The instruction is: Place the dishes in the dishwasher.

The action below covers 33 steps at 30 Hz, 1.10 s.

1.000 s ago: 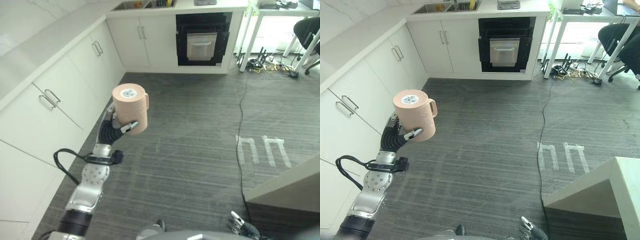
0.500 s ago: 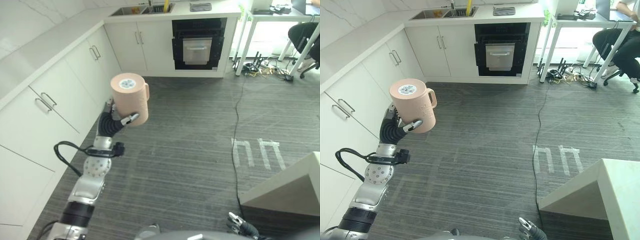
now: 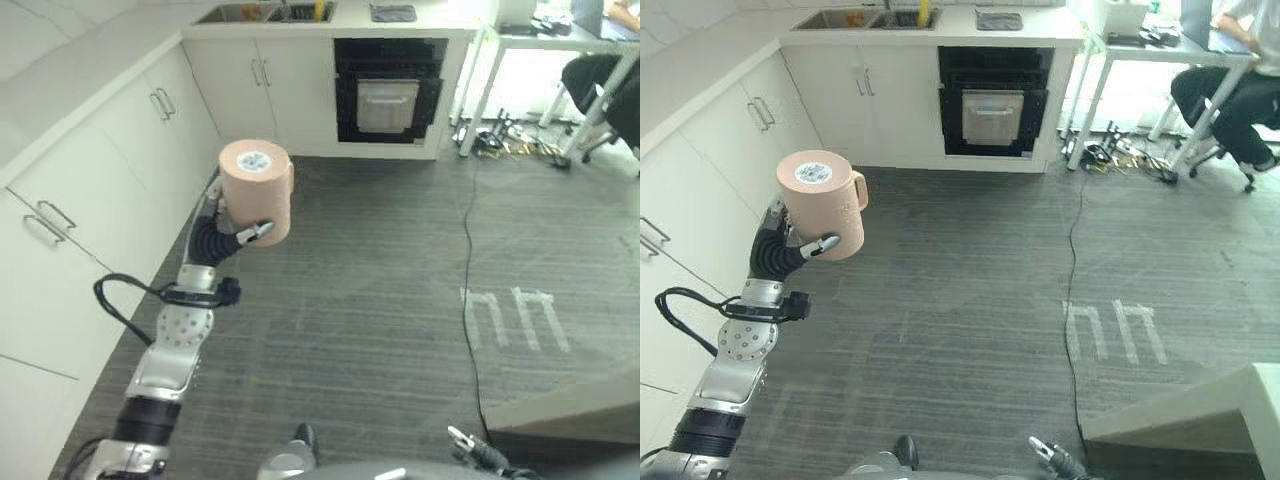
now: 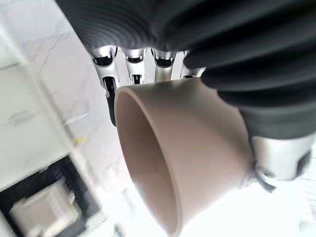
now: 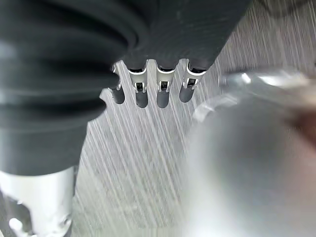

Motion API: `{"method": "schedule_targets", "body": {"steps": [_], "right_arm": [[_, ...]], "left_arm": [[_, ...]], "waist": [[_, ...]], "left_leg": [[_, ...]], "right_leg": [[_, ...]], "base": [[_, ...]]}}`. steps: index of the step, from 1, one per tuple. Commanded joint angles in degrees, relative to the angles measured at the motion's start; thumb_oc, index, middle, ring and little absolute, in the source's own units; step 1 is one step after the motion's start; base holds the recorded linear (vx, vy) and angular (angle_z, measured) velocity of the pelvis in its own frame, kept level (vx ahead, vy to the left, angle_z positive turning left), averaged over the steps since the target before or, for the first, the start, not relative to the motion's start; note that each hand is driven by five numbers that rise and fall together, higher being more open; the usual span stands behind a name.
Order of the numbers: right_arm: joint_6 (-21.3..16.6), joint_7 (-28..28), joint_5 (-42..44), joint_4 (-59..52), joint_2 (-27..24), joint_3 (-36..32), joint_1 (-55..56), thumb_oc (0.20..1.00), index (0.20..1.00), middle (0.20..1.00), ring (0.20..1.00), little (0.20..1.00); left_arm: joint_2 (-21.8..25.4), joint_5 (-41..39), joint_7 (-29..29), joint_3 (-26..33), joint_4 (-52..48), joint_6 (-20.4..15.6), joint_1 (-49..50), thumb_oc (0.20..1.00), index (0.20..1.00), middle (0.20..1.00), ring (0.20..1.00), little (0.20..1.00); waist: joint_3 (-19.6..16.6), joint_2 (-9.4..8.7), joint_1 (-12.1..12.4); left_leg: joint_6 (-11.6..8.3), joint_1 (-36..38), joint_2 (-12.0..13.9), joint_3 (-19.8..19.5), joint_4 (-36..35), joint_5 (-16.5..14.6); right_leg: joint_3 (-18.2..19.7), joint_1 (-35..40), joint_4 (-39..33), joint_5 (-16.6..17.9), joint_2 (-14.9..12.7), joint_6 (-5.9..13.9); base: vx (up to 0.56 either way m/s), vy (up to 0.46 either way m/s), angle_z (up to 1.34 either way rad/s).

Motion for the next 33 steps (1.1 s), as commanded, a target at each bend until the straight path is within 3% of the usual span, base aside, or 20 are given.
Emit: {"method": "schedule_targets", "body": {"steps": [1, 2, 3, 5, 6, 7, 9, 12, 13, 14, 16, 17, 19, 20, 21, 23, 24, 26, 29, 33], "right_arm": [[-0.43, -0.84, 1.99, -2.66, -0.45, 2.89, -3.24, 1.000, 1.000, 1.000, 1.000, 1.000], [-1.07, -0.35, 1.33, -2.29, -0.76, 3.27, -3.42, 1.000, 1.000, 1.000, 1.000, 1.000], [-1.38, 0.21, 2.63, -2.16, -1.36, 3.69, -3.93, 1.000, 1.000, 1.000, 1.000, 1.000], [-0.82, 0.76, 4.84, -2.77, -2.73, 3.68, -4.58, 1.000, 1.000, 1.000, 1.000, 1.000], [-0.77, 1.07, 5.60, -1.68, -3.03, 3.27, -5.21, 1.000, 1.000, 1.000, 1.000, 1.000], [-0.47, 1.70, 6.51, -0.19, -2.63, 2.26, -5.49, 1.000, 1.000, 1.000, 1.000, 1.000], [0.57, 1.79, 10.03, 1.46, -1.92, 0.59, -5.48, 1.000, 1.000, 1.000, 1.000, 1.000], [0.03, 0.58, 9.17, 2.53, -1.50, 1.41, -5.29, 1.000, 1.000, 1.000, 1.000, 1.000], [-0.03, 0.39, 8.40, 2.32, -1.76, 1.76, -5.27, 1.000, 1.000, 1.000, 1.000, 1.000], [-0.60, 0.59, 8.44, 2.58, -2.22, 2.25, -5.11, 1.000, 1.000, 1.000, 1.000, 1.000], [-0.69, 0.80, 8.47, 1.99, -2.88, 2.46, -4.90, 1.000, 1.000, 1.000, 1.000, 1.000], [-0.94, 1.14, 8.58, 1.34, -3.52, 2.70, -4.58, 1.000, 1.000, 1.000, 1.000, 1.000], [-1.48, 1.63, 9.11, 1.03, -4.33, 2.71, -4.27, 1.000, 1.000, 1.000, 1.000, 1.000], [-1.60, 2.10, 9.41, 1.18, -4.80, 2.57, -4.16, 1.000, 1.000, 1.000, 1.000, 1.000], [-1.62, 2.18, 9.39, 1.23, -4.87, 2.51, -4.17, 1.000, 1.000, 1.000, 1.000, 1.000], [-1.68, 3.89, 7.52, 3.14, -5.18, 2.37, -5.73, 1.000, 1.000, 1.000, 1.000, 1.000], [-0.75, 3.57, 6.15, 3.38, -5.04, 3.17, -7.25, 1.000, 1.000, 1.000, 1.000, 1.000], [-0.37, 3.28, 5.86, 3.39, -4.83, 4.00, -7.80, 1.000, 1.000, 1.000, 1.000, 1.000], [-0.34, 2.98, 4.49, 3.24, -4.31, 4.97, -7.88, 1.000, 1.000, 1.000, 1.000, 1.000], [-0.78, 1.64, 4.21, 3.00, -3.73, 5.45, -7.31, 1.000, 1.000, 1.000, 1.000, 1.000]], "left_arm": [[2.22, 0.56, 1.21, 0.55, -1.28, -2.61, 1.34, 0.200, 0.200, 0.200, 0.200, 0.200], [2.08, 0.69, 1.85, 0.55, -0.79, -3.08, 2.18, 0.200, 0.200, 0.200, 0.200, 0.200], [2.23, 1.13, 2.22, 0.52, -0.70, -3.90, 3.04, 0.200, 0.200, 0.200, 0.200, 0.200], [2.38, 1.92, 2.11, 0.40, -1.94, -3.64, 3.31, 0.200, 0.200, 0.200, 0.200, 0.200], [2.89, 1.54, 2.82, 0.17, -2.50, -2.43, 2.63, 0.200, 0.200, 0.200, 0.200, 0.200], [3.25, 1.07, 2.99, 0.03, -2.18, -2.61, 2.37, 0.200, 0.200, 0.200, 0.200, 0.200], [3.30, 1.10, 1.88, 0.04, -1.47, -4.64, 3.02, 0.200, 0.200, 0.200, 0.200, 0.200], [1.91, 1.73, 1.43, -1.85, -1.36, -4.80, 3.99, 0.200, 0.200, 0.200, 0.200, 0.200], [1.40, 1.87, 1.54, -1.84, -1.89, -4.71, 4.52, 0.200, 0.200, 0.200, 0.200, 0.200], [1.07, 1.57, 1.55, -1.76, -2.34, -4.51, 4.77, 0.200, 0.200, 0.200, 0.200, 0.200], [0.87, 0.87, 1.15, -1.50, -3.25, -3.76, 4.66, 0.200, 0.200, 0.200, 0.200, 0.200], [1.21, -0.03, 0.48, -1.28, -3.65, -3.66, 4.46, 0.200, 0.200, 0.200, 0.200, 0.200], [1.71, -1.33, -0.52, -1.07, -3.46, -4.05, 4.29, 0.200, 0.200, 0.200, 0.200, 0.200], [1.85, -1.83, -0.85, -1.08, -3.06, -4.37, 4.21, 0.200, 0.200, 0.200, 0.200, 0.200], [1.90, -1.96, -0.97, -1.09, -2.89, -4.51, 4.12, 0.200, 0.200, 0.200, 0.200, 0.200], [2.12, -1.30, -0.57, -0.45, -2.12, -5.42, 4.62, 0.200, 0.200, 0.200, 0.200, 0.200], [2.27, -0.91, 0.53, 0.12, -2.60, -5.00, 5.92, 0.200, 0.200, 0.200, 0.200, 0.200], [2.19, -0.49, 0.90, 0.59, -3.01, -4.86, 6.88, 0.200, 0.200, 0.200, 0.200, 0.200], [1.75, -0.11, 1.13, 1.31, -3.32, -4.80, 7.82, 0.200, 0.200, 0.200, 0.200, 0.200], [1.43, 0.10, -0.10, 1.97, -3.88, -5.41, 7.95, 0.200, 0.200, 0.200, 0.200, 0.200]], "waist": [[-1.88, 2.71, -0.57], [-1.59, 3.22, -0.98], [-0.99, 3.46, -1.94], [0.27, 2.73, -3.72], [0.90, 2.12, -5.02], [0.87, 2.51, -5.22], [0.09, 2.76, -4.54], [-1.86, 3.43, -4.71], [-2.04, 3.23, -4.75], [-2.60, 3.33, -4.62], [-3.20, 3.78, -4.37], [-3.29, 3.85, -4.06], [-3.30, 3.76, -3.95], [-2.93, 3.43, -3.80], [-2.87, 3.45, -3.74], [-1.49, 2.59, -2.64], [-1.09, 3.45, -1.75], [-1.17, 3.93, -1.03], [-1.67, 4.59, -0.13], [-2.09, 5.09, -0.58]], "left_leg": [[0.98, -4.51, 0.36, -2.94, -2.69, 2.48], [1.23, -3.04, 0.13, -2.40, -3.35, 2.00], [0.94, -1.56, 0.27, -2.13, -3.75, 1.40], [-0.51, 1.08, 0.49, -2.59, -4.19, 0.01], [-0.65, 3.17, -0.04, -2.36, -4.19, -2.23], [-0.48, 4.82, -0.03, -2.78, -4.19, -4.53], [0.28, 6.34, -0.76, -0.76, -3.76, -6.17], [0.76, 7.25, -1.20, -2.22, 1.81, -9.83], [0.46, 6.72, -1.56, -1.45, 4.34, -9.99], [-0.38, 5.90, -1.76, -2.48, 7.95, -9.63], [-2.65, 4.46, -1.62, -4.23, 13.23, -5.88], [-4.88, 2.28, -1.16, -5.15, 19.48, -1.52], [-6.98, -1.23, -0.20, -5.57, 26.58, 2.21], [-8.34, -4.24, 1.35, -4.78, 32.88, 2.23], [-8.39, -5.17, 1.78, -4.60, 34.06, 1.94], [-4.45, -8.24, 1.24, -2.92, 26.47, -1.17], [-4.34, -6.04, 0.54, -4.66, 12.16, -1.53], [-4.82, -5.18, 0.46, -7.19, 6.34, -0.91], [-5.25, -4.99, 0.24, -9.54, 2.13, 1.26], [-4.46, -3.73, 0.50, -5.64, -0.21, 1.39]], "right_leg": [[-0.94, -8.32, 10.31, 10.39, 7.19, -0.84], [-1.07, -12.39, 12.17, 10.05, 7.08, -1.18], [-2.25, -16.14, 8.26, 8.42, 9.22, -1.93], [-4.34, -17.98, -13.32, 9.62, 10.62, -2.45], [-4.18, -21.03, -22.84, 15.09, 8.54, -1.00], [-3.76, -21.84, -24.76, 15.94, 7.53, 0.45], [-7.81, -19.81, -25.80, 15.06, 6.16, -0.43], [-6.83, -17.20, -24.10, 9.69, 9.53, -2.13], [-8.01, -16.60, -24.31, 9.14, 10.18, -3.88], [-8.12, -15.52, -24.94, 7.91, 11.77, -5.34], [-8.73, -14.49, -25.19, 6.11, 13.63, -7.39], [-9.37, -13.15, -25.77, 4.62, 14.63, -9.05], [-9.94, -11.69, -26.21, 2.70, 15.43, -10.93], [-8.98, -9.79, -26.81, 1.06, 16.16, -11.37], [-8.98, -9.63, -26.98, 1.01, 16.32, -11.52], [-6.34, -8.15, -28.00, 2.25, 15.62, -10.62], [-3.24, -7.03, -27.89, 1.56, 16.61, -9.46], [-1.35, -6.43, -28.25, 1.08, 17.11, -8.97], [-0.02, -5.66, -29.37, 0.97, 17.31, -8.54], [-1.91, -5.74, -28.50, 0.10, 16.74, -7.95]], "base": [[0.29, 0.333, 0.94], [0.33, 0.186, 0.48], [0.37, -0.093, -0.15], [0.50, -0.310, -0.07], [0.60, -0.305, 0.67], [0.54, -0.290, 1.56], [0.46, -0.322, 1.06], [0.53, -0.397, 0.00], [0.44, -0.366, -0.10], [0.33, -0.384, -0.06], [0.27, -0.330, -0.21], [0.17, -0.260, -0.48], [0.22, -0.292, -0.39], [0.24, -0.267, -0.25], [0.21, -0.186, -0.48], [0.28, 0.016, -0.53], [0.36, 0.140, -0.86], [0.25, 0.111, -1.03], [0.18, 0.085, -0.90], [0.12, 0.130, -0.27]]}}
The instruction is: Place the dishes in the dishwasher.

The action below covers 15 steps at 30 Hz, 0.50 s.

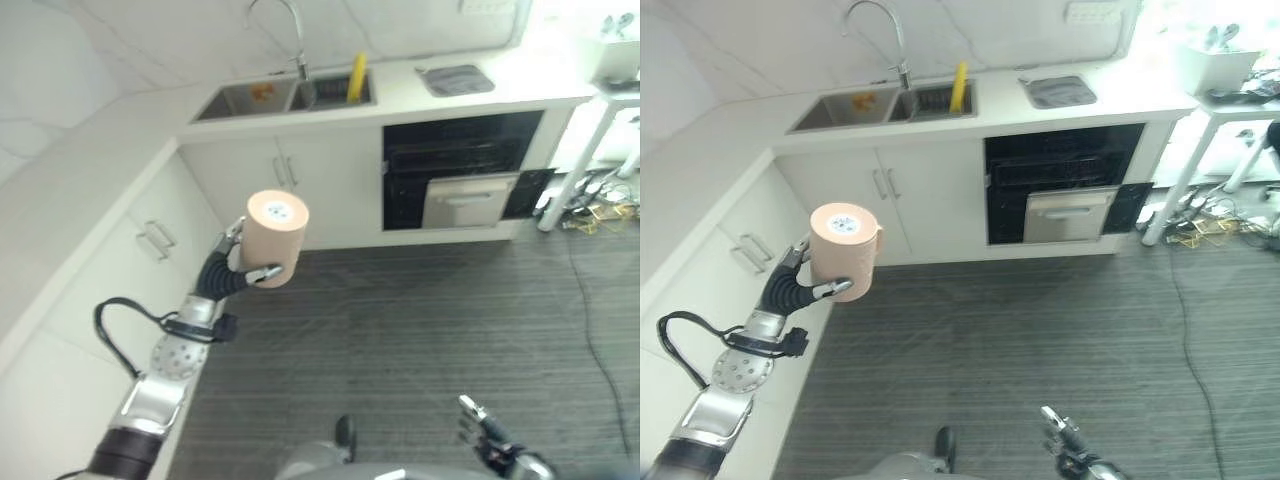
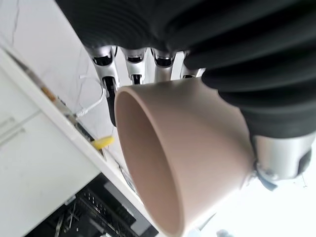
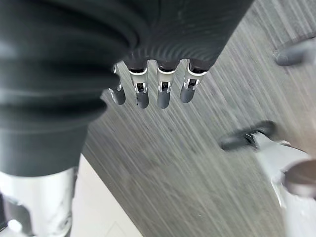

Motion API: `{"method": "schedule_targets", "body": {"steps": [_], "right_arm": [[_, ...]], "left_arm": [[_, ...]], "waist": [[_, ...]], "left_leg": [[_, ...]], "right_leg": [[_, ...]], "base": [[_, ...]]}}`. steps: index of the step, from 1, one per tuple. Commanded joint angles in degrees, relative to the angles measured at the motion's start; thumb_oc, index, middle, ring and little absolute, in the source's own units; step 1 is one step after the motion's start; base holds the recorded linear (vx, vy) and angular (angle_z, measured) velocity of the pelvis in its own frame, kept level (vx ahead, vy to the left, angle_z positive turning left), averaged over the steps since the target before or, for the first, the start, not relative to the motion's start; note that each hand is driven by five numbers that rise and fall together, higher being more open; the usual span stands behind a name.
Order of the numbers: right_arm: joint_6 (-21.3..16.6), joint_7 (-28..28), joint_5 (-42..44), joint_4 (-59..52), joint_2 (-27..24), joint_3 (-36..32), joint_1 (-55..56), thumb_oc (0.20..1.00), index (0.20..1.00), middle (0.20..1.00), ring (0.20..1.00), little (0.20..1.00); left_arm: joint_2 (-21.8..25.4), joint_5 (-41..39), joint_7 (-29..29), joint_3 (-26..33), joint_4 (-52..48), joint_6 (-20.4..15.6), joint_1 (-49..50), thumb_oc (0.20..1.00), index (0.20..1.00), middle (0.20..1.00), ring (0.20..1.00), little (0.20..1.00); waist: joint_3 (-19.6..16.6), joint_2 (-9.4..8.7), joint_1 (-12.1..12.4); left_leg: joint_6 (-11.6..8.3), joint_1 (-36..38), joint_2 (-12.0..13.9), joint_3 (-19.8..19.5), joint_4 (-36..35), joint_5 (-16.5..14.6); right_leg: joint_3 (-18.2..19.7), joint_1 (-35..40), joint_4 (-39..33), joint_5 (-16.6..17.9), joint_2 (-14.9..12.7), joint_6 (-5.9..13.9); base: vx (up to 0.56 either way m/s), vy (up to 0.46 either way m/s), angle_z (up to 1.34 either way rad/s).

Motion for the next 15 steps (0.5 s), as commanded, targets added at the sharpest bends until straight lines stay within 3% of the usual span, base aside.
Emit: {"method": "schedule_targets", "body": {"steps": [1, 2, 4, 8, 9, 11, 12, 15], "right_arm": [[-1.10, -1.08, -0.64, -1.75, -1.23, -0.69, -1.03, 1.000, 1.000, 1.000, 1.000, 1.000], [-1.01, -1.16, -0.72, -1.84, -1.20, -0.75, -1.03, 1.000, 1.000, 1.000, 1.000, 1.000], [-1.61, -0.96, -1.50, -3.00, -0.40, -0.78, -0.63, 1.000, 1.000, 1.000, 1.000, 1.000], [-2.10, -0.80, -4.03, -5.21, 0.05, -0.26, -0.11, 1.000, 1.000, 1.000, 1.000, 1.000], [-2.87, 0.09, -4.85, -5.44, 0.00, 0.01, -0.22, 1.000, 1.000, 1.000, 1.000, 1.000], [-2.72, 0.52, -6.13, -6.21, 0.55, 1.39, -2.08, 1.000, 1.000, 1.000, 1.000, 1.000], [-2.40, 1.08, -7.24, -6.19, 0.74, 1.07, -2.29, 1.000, 1.000, 1.000, 1.000, 1.000], [-0.65, 1.72, -9.28, -7.45, 0.33, 1.60, -1.92, 1.000, 1.000, 1.000, 1.000, 1.000]], "left_arm": [[-0.04, -1.18, 0.86, 5.01, -3.66, -3.21, -3.98, 0.200, 0.200, 0.200, 0.200, 0.200], [0.04, -1.17, 1.03, 5.02, -3.72, -3.13, -3.84, 0.200, 0.200, 0.200, 0.200, 0.200], [0.56, -1.08, 1.27, 5.39, -3.67, -3.26, -3.55, 0.200, 0.200, 0.200, 0.200, 0.200], [0.92, -0.12, 2.76, 4.86, -2.77, -2.62, -3.71, 0.200, 0.200, 0.200, 0.200, 0.200], [0.93, 0.01, 2.90, 4.79, -2.58, -2.97, -3.57, 0.200, 0.200, 0.200, 0.200, 0.200], [2.15, 1.65, 5.06, 3.88, -2.35, -2.59, -4.32, 0.200, 0.200, 0.200, 0.200, 0.200], [2.73, 3.01, 6.04, 3.76, -2.27, -2.58, -4.40, 0.200, 0.200, 0.200, 0.200, 0.200], [2.67, 2.88, 5.86, 4.41, -2.69, -1.60, -3.83, 0.200, 0.200, 0.200, 0.200, 0.200]], "waist": [[2.87, 0.25, 0.72], [2.85, 0.31, 0.78], [3.28, 0.54, 0.85], [4.89, 0.58, 0.27], [5.16, 0.53, 0.45], [4.75, -2.12, 0.74], [4.56, -2.64, 1.00], [4.06, -2.71, 1.75]], "left_leg": [[-4.40, 8.50, 1.50, 4.70, 3.42, -10.86], [-4.28, 8.57, 1.42, 4.35, 3.28, -10.80], [-2.44, 9.68, 1.35, 5.94, 2.79, -11.89], [0.89, 10.84, 0.45, 6.10, 2.98, -13.38], [0.84, 11.53, 0.74, 6.58, 2.85, -13.72], [-0.53, 13.94, 1.09, 6.86, 4.09, -17.83], [-0.77, 14.52, 1.39, 6.91, 4.60, -19.05], [-1.99, 14.41, 3.84, 7.25, 7.05, -19.59]], "right_leg": [[-2.53, -8.02, 2.19, 9.40, -0.88, 2.16], [-2.48, -8.30, 2.77, 9.33, -0.96, 2.26], [-3.85, -10.89, 12.60, 9.05, -2.69, 3.80], [-3.04, -19.41, 33.02, 12.93, -6.26, 5.93], [-3.90, -20.49, 31.41, 14.37, -8.61, 5.97], [-2.40, -19.65, 7.33, 25.63, -15.94, 9.71], [-2.85, -20.06, 5.81, 27.64, -17.47, 10.81], [-5.68, -16.94, 4.95, 21.68, -16.11, 9.90]], "base": [[0.09, 0.114, 0.09], [0.15, 0.168, -0.02], [0.18, 0.200, -0.14], [0.11, 0.109, -0.38], [0.32, -0.324, -0.03], [0.49, -0.760, 0.00], [0.39, -0.710, -0.13], [0.22, -0.470, -0.09]]}}
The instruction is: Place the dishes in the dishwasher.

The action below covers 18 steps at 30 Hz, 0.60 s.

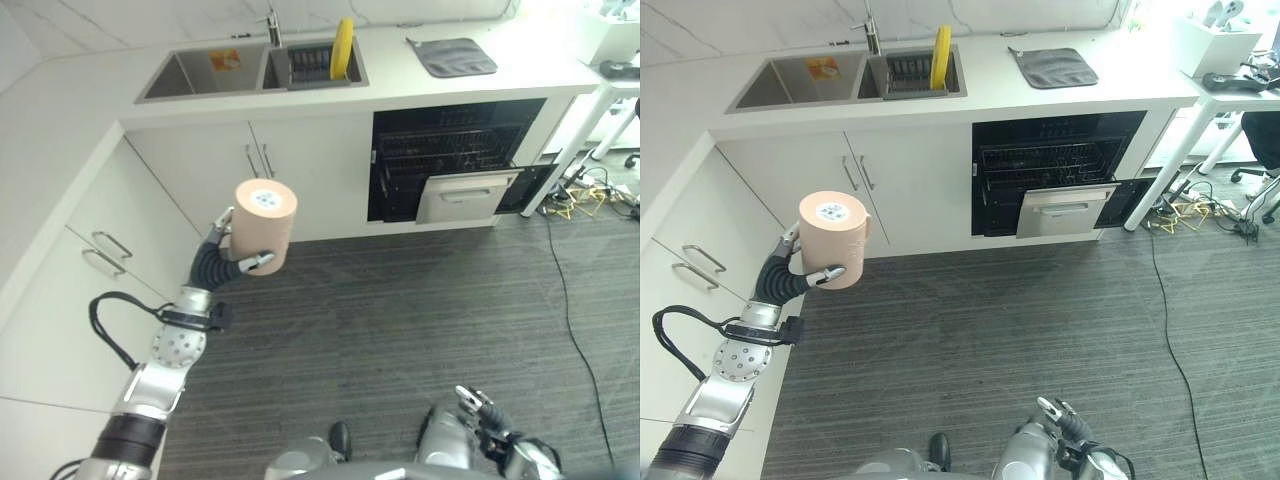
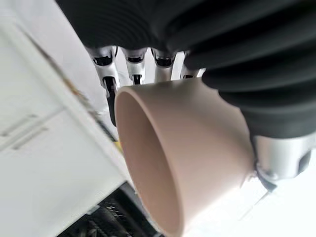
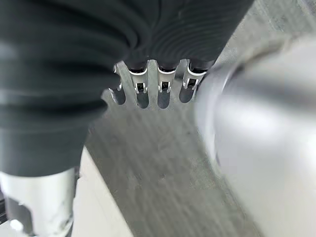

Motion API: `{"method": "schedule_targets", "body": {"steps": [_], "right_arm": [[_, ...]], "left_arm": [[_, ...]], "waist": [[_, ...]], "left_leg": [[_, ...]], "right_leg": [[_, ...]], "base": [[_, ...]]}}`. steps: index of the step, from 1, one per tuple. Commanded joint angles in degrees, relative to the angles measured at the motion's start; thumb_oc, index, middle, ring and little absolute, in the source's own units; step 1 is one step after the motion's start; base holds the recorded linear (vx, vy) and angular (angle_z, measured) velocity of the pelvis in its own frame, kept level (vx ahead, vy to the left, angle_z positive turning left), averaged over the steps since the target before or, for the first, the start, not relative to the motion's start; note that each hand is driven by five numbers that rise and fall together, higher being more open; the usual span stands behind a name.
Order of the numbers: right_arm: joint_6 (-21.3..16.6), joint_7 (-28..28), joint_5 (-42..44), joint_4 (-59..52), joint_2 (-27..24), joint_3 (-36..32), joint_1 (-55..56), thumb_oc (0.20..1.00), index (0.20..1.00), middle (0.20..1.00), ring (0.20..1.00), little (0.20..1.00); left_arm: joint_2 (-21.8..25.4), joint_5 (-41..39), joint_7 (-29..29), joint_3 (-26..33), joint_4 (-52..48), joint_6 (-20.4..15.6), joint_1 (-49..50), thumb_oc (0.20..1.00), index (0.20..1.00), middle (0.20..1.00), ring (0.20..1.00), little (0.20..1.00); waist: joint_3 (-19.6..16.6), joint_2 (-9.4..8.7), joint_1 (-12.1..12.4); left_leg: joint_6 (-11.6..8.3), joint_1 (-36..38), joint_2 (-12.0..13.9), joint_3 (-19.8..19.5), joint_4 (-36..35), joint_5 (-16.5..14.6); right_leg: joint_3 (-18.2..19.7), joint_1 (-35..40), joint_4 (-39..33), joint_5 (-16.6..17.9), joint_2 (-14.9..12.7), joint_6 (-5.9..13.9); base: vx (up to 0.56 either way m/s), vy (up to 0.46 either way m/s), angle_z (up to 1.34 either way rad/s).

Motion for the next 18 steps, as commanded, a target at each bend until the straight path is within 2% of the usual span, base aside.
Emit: {"method": "schedule_targets", "body": {"steps": [1, 5, 6, 8, 10, 13, 14, 15, 16, 17, 18], "right_arm": [[2.47, 2.13, -2.92, -1.62, 0.57, 3.84, 0.52, 1.000, 1.000, 1.000, 1.000, 1.000], [3.75, 2.39, -3.74, -3.04, -1.13, 5.66, 0.16, 1.000, 1.000, 1.000, 1.000, 1.000], [3.73, 2.33, -3.60, -2.81, -1.42, 5.71, 0.12, 1.000, 1.000, 1.000, 1.000, 1.000], [2.16, 2.44, -3.10, -0.68, -2.59, 5.07, 0.26, 1.000, 1.000, 1.000, 1.000, 1.000], [1.54, 2.03, -2.91, -0.17, -2.71, 4.70, 0.50, 1.000, 1.000, 1.000, 1.000, 1.000], [0.72, 1.85, -1.75, 1.73, -2.89, 3.76, 0.28, 1.000, 1.000, 1.000, 1.000, 1.000], [0.40, 2.12, -1.99, 2.74, -2.82, 3.59, -0.13, 1.000, 1.000, 1.000, 1.000, 1.000], [0.19, 2.21, -2.24, 3.30, -2.63, 3.48, -0.37, 1.000, 1.000, 1.000, 1.000, 1.000], [0.10, 2.05, -2.08, 3.45, -2.58, 3.38, -0.47, 1.000, 1.000, 1.000, 1.000, 1.000], [-0.02, 1.95, -1.91, 3.58, -2.64, 3.33, -0.43, 1.000, 1.000, 1.000, 1.000, 1.000], [-0.53, 1.86, -1.35, 3.70, -2.63, 3.35, -0.13, 1.000, 1.000, 1.000, 1.000, 1.000]], "left_arm": [[0.98, 1.07, 2.58, 2.37, -9.11, -1.70, -1.08, 0.200, 0.200, 0.200, 0.200, 0.200], [-0.71, -0.29, 2.99, 2.68, -11.03, -0.57, -0.08, 0.200, 0.200, 0.200, 0.200, 0.200], [-0.90, -0.61, 2.96, 2.63, -11.11, -0.53, -0.12, 0.200, 0.200, 0.200, 0.200, 0.200], [-1.84, -2.99, 1.00, 2.17, -11.83, -0.44, -1.14, 0.200, 0.200, 0.200, 0.200, 0.200], [-2.05, -3.16, 0.01, 2.00, -11.91, -0.47, -1.55, 0.200, 0.200, 0.200, 0.200, 0.200], [-2.23, -3.53, -0.66, 1.43, -11.66, -0.64, -1.99, 0.200, 0.200, 0.200, 0.200, 0.200], [-2.25, -3.43, -0.52, 1.57, -11.96, -0.56, -1.54, 0.200, 0.200, 0.200, 0.200, 0.200], [-2.34, -3.39, -0.36, 1.63, -12.54, -0.24, -1.02, 0.200, 0.200, 0.200, 0.200, 0.200], [-2.32, -3.47, -0.38, 1.52, -12.80, -0.20, -0.91, 0.200, 0.200, 0.200, 0.200, 0.200], [-2.37, -3.51, -0.36, 1.37, -12.95, -0.10, -0.89, 0.200, 0.200, 0.200, 0.200, 0.200], [-2.65, -3.62, -0.63, 1.24, -12.71, -0.24, -1.28, 0.200, 0.200, 0.200, 0.200, 0.200]], "waist": [[-2.98, 1.38, 0.45], [-2.71, 0.88, 0.39], [-2.57, 0.81, 0.44], [-1.84, 0.62, 0.78], [-1.67, 0.73, 0.78], [-1.50, 1.39, 1.32], [-1.50, 1.88, 1.71], [-1.42, 2.44, 1.99], [-1.56, 2.89, 2.05], [-1.62, 3.08, 2.07], [-1.61, 3.45, 2.13]], "left_leg": [[-2.41, 7.66, 4.66, 0.50, -6.14, 0.55], [-4.12, 6.35, 6.99, 0.58, 0.10, -0.04], [-4.46, 5.75, 7.20, 0.53, 1.84, 0.54], [-5.71, -0.03, 7.77, 1.00, 12.84, 4.24], [-5.92, -1.58, 8.02, 1.90, 14.36, 5.07], [-5.60, -2.61, 6.27, 1.81, 9.64, 5.66], [-5.83, -2.42, 6.02, 1.25, 5.09, 6.44], [-6.78, -2.12, 7.07, 1.26, -1.35, 8.83], [-8.22, -2.81, 9.24, 1.02, -4.91, 10.92], [-9.18, -2.56, 10.35, 1.10, -7.72, 13.04], [-10.44, -3.39, 12.79, 2.37, -11.20, 16.50]], "right_leg": [[-1.61, 9.65, 5.91, 2.86, 8.37, -1.17], [-2.40, 12.00, 6.29, -1.92, 12.24, -4.45], [-2.44, 12.62, 6.14, -2.42, 12.82, -5.15], [-3.41, 15.68, 4.67, -4.55, 15.12, -8.14], [-4.27, 16.61, 4.00, -4.87, 15.73, -8.64], [-4.32, 17.75, 3.21, -5.44, 17.14, -8.73], [-3.61, 18.04, 3.29, -5.95, 17.78, -8.51], [-3.18, 18.79, 3.26, -6.67, 18.40, -8.28], [-2.57, 19.87, 3.00, -7.80, 18.68, -7.93], [-2.55, 20.46, 2.83, -8.37, 18.83, -8.00], [-3.32, 21.76, 2.51, -9.10, 18.49, -8.03]], "base": [[0.19, -0.439, 0.20], [0.15, -0.374, 0.22], [0.13, -0.387, 0.00], [0.13, -0.402, -0.08], [0.10, -0.204, 0.16], [0.17, -0.049, 0.26], [0.29, 0.101, 0.12], [0.41, 0.183, -0.02], [0.38, 0.170, -0.09], [0.39, 0.220, -0.03], [0.32, 0.195, 0.00]]}}
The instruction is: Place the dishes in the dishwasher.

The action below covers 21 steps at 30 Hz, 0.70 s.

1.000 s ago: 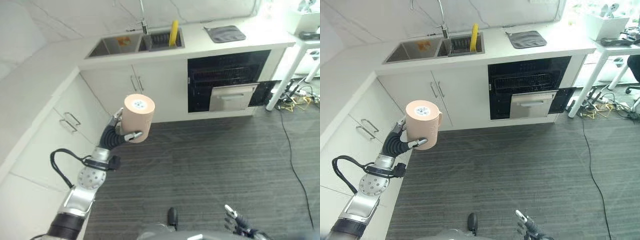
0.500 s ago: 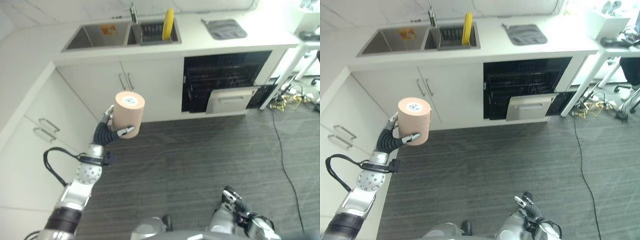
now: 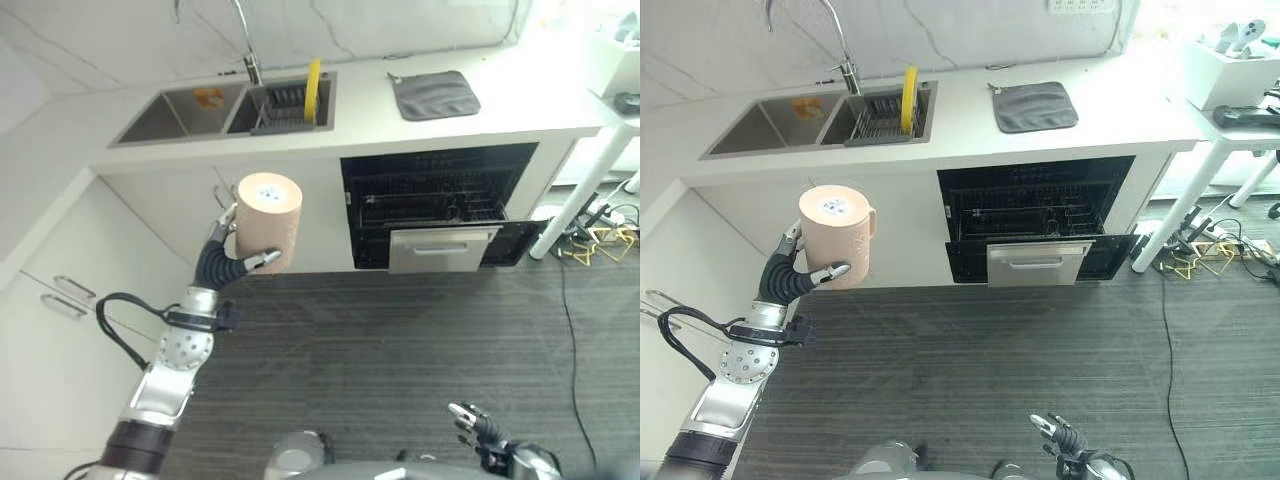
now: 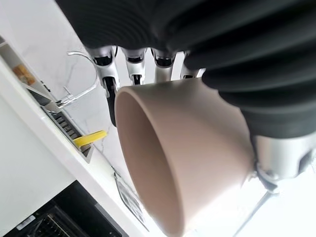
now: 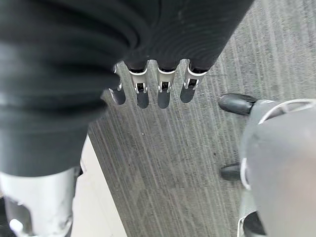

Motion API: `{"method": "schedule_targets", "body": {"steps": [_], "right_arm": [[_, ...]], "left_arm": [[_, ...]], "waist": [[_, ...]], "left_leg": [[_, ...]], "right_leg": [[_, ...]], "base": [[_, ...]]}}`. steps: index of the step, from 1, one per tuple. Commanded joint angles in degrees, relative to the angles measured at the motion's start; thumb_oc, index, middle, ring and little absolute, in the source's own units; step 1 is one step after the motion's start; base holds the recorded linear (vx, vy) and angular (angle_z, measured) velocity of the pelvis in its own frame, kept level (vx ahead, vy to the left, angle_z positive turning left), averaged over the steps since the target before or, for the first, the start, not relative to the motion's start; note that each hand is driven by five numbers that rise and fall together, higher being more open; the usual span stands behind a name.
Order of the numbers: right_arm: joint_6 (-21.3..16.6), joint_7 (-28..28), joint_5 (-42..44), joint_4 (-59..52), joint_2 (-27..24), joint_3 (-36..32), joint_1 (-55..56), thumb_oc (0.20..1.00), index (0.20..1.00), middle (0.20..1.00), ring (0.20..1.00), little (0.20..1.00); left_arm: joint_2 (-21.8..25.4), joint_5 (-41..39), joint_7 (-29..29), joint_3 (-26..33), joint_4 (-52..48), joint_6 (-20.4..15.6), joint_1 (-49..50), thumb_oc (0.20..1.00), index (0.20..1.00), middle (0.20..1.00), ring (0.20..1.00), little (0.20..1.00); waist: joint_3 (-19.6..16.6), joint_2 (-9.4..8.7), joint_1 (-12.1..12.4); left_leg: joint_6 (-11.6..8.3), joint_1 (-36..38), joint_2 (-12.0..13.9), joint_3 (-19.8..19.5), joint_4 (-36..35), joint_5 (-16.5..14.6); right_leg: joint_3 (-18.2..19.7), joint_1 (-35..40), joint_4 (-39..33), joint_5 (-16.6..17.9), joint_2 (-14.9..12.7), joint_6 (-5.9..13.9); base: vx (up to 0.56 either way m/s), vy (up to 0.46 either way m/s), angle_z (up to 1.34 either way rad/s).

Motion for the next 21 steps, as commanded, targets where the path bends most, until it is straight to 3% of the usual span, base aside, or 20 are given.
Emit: {"method": "schedule_targets", "body": {"steps": [1, 3, 8, 12, 16, 18, 19, 20, 21], "right_arm": [[-2.54, 0.05, 2.30, -0.64, -0.53, -0.61, -0.90, 1.000, 1.000, 1.000, 1.000, 1.000], [-2.65, -0.12, 2.15, -1.09, -0.32, -0.18, -0.68, 1.000, 1.000, 1.000, 1.000, 1.000], [-1.94, -1.48, 3.59, -4.42, 1.69, 0.79, 0.56, 1.000, 1.000, 1.000, 1.000, 1.000], [-2.08, -2.20, 4.22, -7.10, 2.92, 0.82, 1.07, 1.000, 1.000, 1.000, 1.000, 1.000], [-2.63, -0.77, 2.15, -9.49, 3.00, 0.72, 2.01, 1.000, 1.000, 1.000, 1.000, 1.000], [-3.17, 0.04, 1.66, -9.53, 2.81, 1.02, 1.79, 1.000, 1.000, 1.000, 1.000, 1.000], [-3.11, 0.14, 2.01, -10.05, 2.66, 1.35, 1.56, 1.000, 1.000, 1.000, 1.000, 1.000], [-3.08, 0.20, 2.17, -10.16, 2.59, 1.41, 1.53, 1.000, 1.000, 1.000, 1.000, 1.000], [-2.80, 1.17, 2.20, -10.26, 2.35, 1.87, 0.68, 1.000, 1.000, 1.000, 1.000, 1.000]], "left_arm": [[0.25, -2.71, 0.72, 1.40, -4.33, -2.29, -2.37, 0.200, 0.200, 0.200, 0.200, 0.200], [0.48, -2.66, 0.74, 1.60, -3.65, -2.45, -2.66, 0.200, 0.200, 0.200, 0.200, 0.200], [1.38, -1.31, -0.68, 1.84, -2.79, -2.25, -4.02, 0.200, 0.200, 0.200, 0.200, 0.200], [1.96, -0.81, -0.81, 1.35, -1.66, -3.08, -4.46, 0.200, 0.200, 0.200, 0.200, 0.200], [2.39, 0.88, 0.22, 0.64, -0.63, -2.87, -4.60, 0.200, 0.200, 0.200, 0.200, 0.200], [2.60, 1.09, 1.07, 0.39, -0.69, -2.90, -4.30, 0.200, 0.200, 0.200, 0.200, 0.200], [2.76, 1.23, 1.47, 0.35, -0.70, -3.26, -4.01, 0.200, 0.200, 0.200, 0.200, 0.200], [2.76, 1.25, 1.47, 0.39, -0.77, -3.33, -3.92, 0.200, 0.200, 0.200, 0.200, 0.200], [2.84, 2.04, 2.68, 0.28, -0.68, -3.19, -3.90, 0.200, 0.200, 0.200, 0.200, 0.200]], "waist": [[0.71, 1.57, 1.15], [0.47, 1.51, 1.29], [0.00, 0.25, 2.35], [0.02, -0.22, 1.57], [0.48, 0.33, 0.73], [0.90, 0.54, 0.31], [1.27, 0.96, -0.14], [1.26, 1.07, -0.25], [1.60, 0.57, -0.78]], "left_leg": [[-1.46, 2.00, 4.06, 2.59, -3.54, 7.84], [-0.91, 2.29, 3.67, 3.14, -3.19, 6.82], [3.39, 3.24, -2.76, 0.37, 0.45, 1.13], [7.46, 5.01, -6.57, -0.13, -0.50, -0.81], [11.04, 7.66, -9.43, 0.25, -1.55, -3.01], [11.24, 8.60, -9.48, 0.03, -1.95, -3.45], [11.11, 8.47, -8.68, 0.26, -2.11, -2.56], [10.88, 8.52, -8.42, 0.10, -2.22, -2.52], [9.31, 9.98, -7.55, 0.16, -2.96, -2.85]], "right_leg": [[3.54, -0.23, 5.94, -0.48, -3.15, 3.85], [2.60, 0.11, 7.07, -1.47, -3.98, 4.14], [2.89, -0.11, 15.05, -3.11, -6.85, 5.52], [5.61, -3.07, 26.11, 1.80, -8.71, 8.03], [7.40, -9.60, 43.50, 7.40, -11.87, 9.72], [7.55, -12.54, 42.46, 6.97, -11.59, 9.41], [6.81, -14.22, 38.55, 7.04, -10.20, 7.81], [6.73, -14.24, 37.05, 6.99, -9.86, 7.66], [6.54, -14.59, 22.73, 9.69, -10.92, 8.30]], "base": [[0.34, 0.232, 0.02], [0.31, 0.196, 0.02], [0.32, 0.198, -0.08], [0.18, 0.197, 0.31], [0.15, 0.175, 0.36], [0.07, -0.033, 0.09], [0.03, -0.121, -0.17], [0.11, -0.353, -0.19], [0.19, -0.390, -0.03]]}}
